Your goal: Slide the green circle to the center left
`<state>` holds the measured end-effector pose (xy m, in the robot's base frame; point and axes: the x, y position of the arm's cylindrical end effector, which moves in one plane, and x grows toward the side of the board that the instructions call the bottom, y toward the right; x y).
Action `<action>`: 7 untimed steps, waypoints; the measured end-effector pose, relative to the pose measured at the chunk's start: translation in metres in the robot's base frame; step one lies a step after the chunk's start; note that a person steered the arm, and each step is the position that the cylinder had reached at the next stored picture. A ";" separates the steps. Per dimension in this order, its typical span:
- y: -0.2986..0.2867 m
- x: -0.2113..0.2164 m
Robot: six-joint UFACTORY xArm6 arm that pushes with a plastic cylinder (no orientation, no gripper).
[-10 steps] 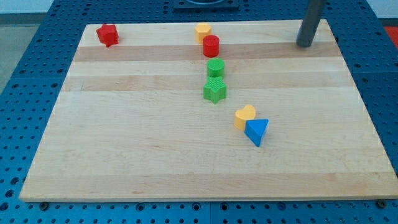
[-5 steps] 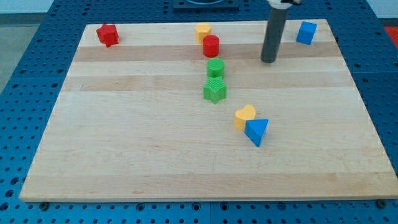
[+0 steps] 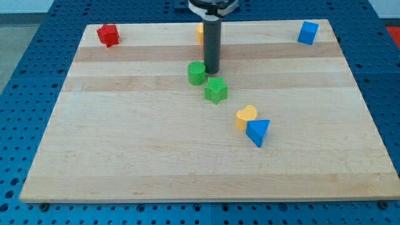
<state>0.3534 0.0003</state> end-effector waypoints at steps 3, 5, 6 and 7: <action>-0.015 0.025; -0.024 0.046; -0.042 0.046; -0.065 0.046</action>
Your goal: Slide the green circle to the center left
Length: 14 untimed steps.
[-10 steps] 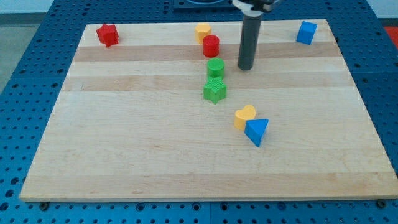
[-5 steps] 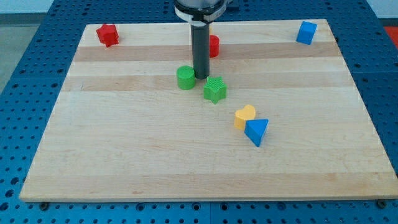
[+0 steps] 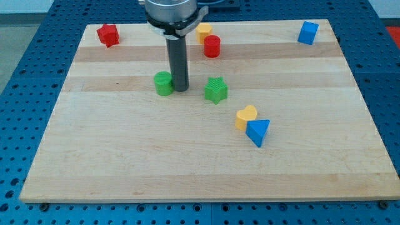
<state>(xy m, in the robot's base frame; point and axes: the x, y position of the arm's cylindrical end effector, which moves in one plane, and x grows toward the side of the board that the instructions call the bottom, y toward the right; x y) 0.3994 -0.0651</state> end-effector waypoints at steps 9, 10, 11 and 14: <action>-0.080 -0.020; -0.089 -0.020; -0.099 -0.020; -0.131 -0.011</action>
